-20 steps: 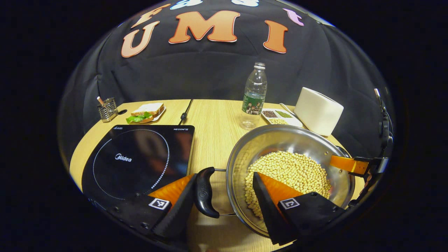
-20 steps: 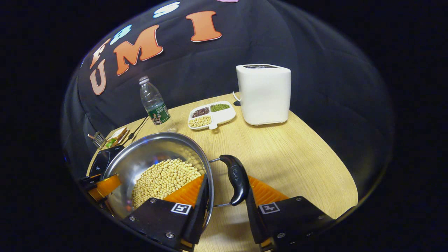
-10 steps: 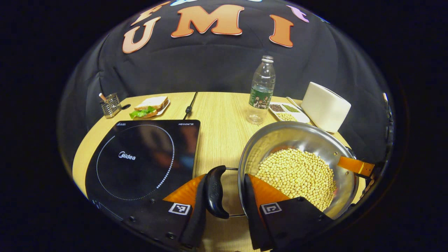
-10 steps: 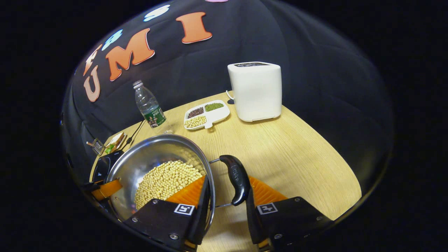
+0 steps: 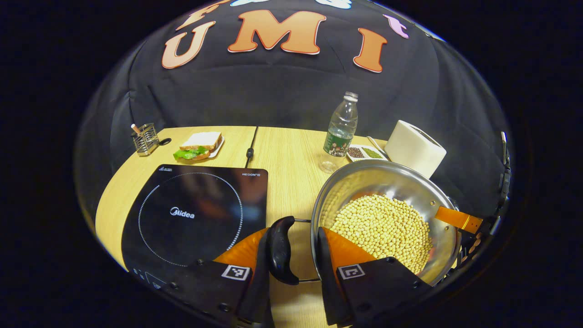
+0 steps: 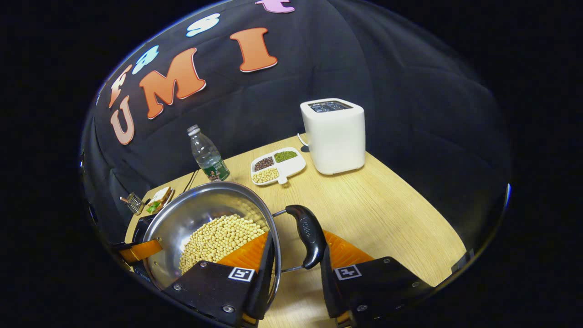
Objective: First push the handle of the pot to place it horizontally, then grasp the pot with both hands and set it on the induction cooktop.
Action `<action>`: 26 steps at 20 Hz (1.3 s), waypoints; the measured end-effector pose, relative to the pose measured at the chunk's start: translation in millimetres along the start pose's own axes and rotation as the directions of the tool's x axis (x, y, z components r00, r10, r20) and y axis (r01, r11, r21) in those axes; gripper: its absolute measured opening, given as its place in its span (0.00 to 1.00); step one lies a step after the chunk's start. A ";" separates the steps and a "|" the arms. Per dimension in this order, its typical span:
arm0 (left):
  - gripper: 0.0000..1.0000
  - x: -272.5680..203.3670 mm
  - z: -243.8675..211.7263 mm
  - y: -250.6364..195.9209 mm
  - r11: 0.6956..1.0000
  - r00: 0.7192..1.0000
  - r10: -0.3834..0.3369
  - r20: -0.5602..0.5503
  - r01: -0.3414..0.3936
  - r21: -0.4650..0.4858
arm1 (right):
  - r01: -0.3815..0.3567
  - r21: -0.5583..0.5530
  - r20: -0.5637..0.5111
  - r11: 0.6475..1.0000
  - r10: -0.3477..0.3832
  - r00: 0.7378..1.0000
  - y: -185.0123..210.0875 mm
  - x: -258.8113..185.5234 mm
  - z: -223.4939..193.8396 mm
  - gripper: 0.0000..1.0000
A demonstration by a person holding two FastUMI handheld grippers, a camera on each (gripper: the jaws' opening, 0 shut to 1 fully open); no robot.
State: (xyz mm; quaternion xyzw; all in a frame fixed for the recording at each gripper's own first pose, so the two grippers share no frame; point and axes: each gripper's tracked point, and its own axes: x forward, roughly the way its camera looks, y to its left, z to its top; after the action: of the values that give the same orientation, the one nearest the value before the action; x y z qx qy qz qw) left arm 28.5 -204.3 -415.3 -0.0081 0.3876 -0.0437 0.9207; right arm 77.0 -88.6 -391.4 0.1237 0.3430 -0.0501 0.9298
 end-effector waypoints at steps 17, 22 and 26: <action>0.58 -65.2 68.9 124.7 0.997 0.992 0.068 0.105 -0.063 -0.053 | -0.136 0.003 0.027 0.991 0.136 0.990 144.0 -28.2 35.3 0.49; 0.59 -75.5 71.2 167.5 0.994 0.990 0.087 0.110 -0.079 -0.078 | -0.155 -0.021 0.029 0.988 0.156 0.987 186.1 -32.1 30.6 0.49; 0.52 -78.5 68.2 205.6 0.990 0.989 0.108 0.102 -0.097 -0.101 | -0.162 -0.079 0.019 0.984 0.164 0.986 221.6 -29.2 23.1 0.49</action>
State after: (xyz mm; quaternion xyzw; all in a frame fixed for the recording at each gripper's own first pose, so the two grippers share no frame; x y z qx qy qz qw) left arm 37.9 6.0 -321.7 -0.0344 0.3394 0.0228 0.9397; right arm 108.7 119.3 -312.2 0.1146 0.3216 0.0377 0.9391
